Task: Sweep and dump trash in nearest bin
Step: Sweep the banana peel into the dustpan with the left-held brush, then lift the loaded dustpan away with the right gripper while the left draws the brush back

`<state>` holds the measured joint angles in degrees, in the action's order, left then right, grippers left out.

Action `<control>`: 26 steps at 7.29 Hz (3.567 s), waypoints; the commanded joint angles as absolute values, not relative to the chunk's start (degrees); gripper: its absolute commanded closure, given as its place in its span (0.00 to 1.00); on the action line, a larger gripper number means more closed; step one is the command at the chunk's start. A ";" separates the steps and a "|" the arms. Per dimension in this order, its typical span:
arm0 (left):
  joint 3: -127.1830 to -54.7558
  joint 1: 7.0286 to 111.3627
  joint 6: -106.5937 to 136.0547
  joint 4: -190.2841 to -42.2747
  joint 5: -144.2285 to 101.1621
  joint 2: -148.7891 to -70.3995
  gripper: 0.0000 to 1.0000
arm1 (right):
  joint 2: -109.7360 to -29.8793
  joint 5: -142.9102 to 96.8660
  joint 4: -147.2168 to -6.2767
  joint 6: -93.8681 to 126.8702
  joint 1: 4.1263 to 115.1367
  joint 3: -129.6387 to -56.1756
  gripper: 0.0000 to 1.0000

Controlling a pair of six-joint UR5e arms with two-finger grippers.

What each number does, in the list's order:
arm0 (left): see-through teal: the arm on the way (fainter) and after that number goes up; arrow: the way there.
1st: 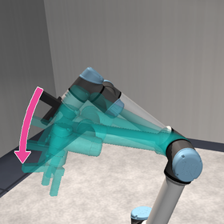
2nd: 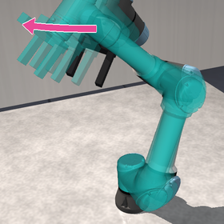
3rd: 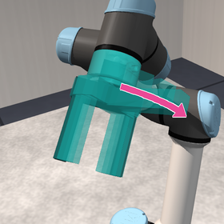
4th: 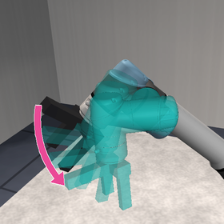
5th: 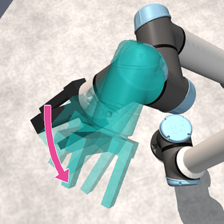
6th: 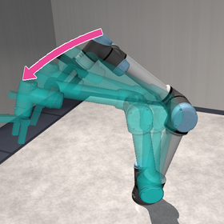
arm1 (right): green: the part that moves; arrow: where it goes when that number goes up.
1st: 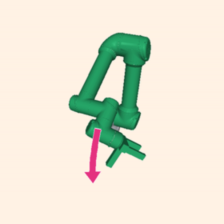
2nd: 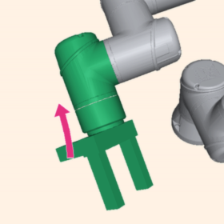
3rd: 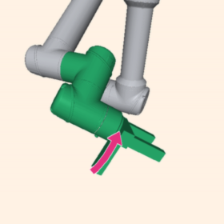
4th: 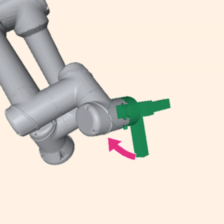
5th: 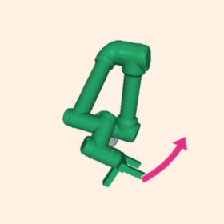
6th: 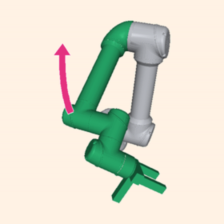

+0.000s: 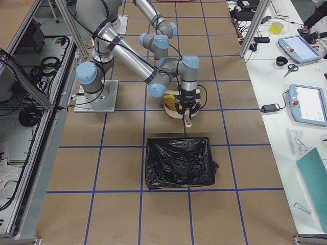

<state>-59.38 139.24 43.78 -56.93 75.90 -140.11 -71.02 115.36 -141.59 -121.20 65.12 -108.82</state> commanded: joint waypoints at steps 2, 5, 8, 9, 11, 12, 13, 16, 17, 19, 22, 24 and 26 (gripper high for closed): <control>-61.42 137.21 50.17 -58.27 73.06 -137.47 1.00 | -71.02 115.31 -141.59 -121.29 65.13 -108.81 1.00; -62.57 135.10 58.60 -62.20 70.58 -135.10 1.00 | -71.02 115.23 -141.59 -121.20 65.13 -108.90 1.00; -67.40 135.09 70.01 -62.75 70.40 -131.41 1.00 | -70.93 114.79 -141.33 -121.29 65.13 -108.90 1.00; -69.15 135.09 71.09 -62.23 70.40 -130.44 1.00 | -70.84 114.18 -141.42 -121.20 64.78 -108.90 1.00; -70.92 135.70 78.36 -60.74 70.40 -130.60 1.00 | -71.01 112.86 -141.33 -121.38 64.60 -108.81 1.00; -70.93 136.14 82.66 -59.60 70.31 -131.13 1.00 | -71.36 111.46 -139.76 -121.46 64.25 -108.37 1.00; -71.01 137.80 84.97 -58.46 70.31 -131.39 1.00 | -71.98 107.36 -135.74 -121.38 62.25 -106.63 1.00; -71.71 139.04 87.63 -58.10 70.40 -130.44 1.00 | -71.28 104.68 -131.05 -121.73 60.03 -102.49 1.00; -72.68 139.04 86.76 -57.92 70.75 -130.08 1.00 | -71.45 103.29 -129.48 -121.73 59.68 -101.70 1.00; -73.39 138.96 83.52 -59.14 71.45 -128.94 1.00 | -72.24 94.88 -128.50 -120.94 54.17 -101.16 1.00; -73.47 133.36 67.72 -72.73 76.37 -123.68 1.00 | -72.34 89.13 -116.05 -120.41 49.41 -92.84 1.00; -76.79 129.13 54.65 -77.24 80.05 -119.64 1.00 | -71.99 88.59 -105.18 -121.46 43.71 -84.51 1.00; -83.46 125.44 43.48 -77.61 80.94 -114.72 1.00 | -70.32 88.42 -101.25 -125.04 40.27 -79.03 1.00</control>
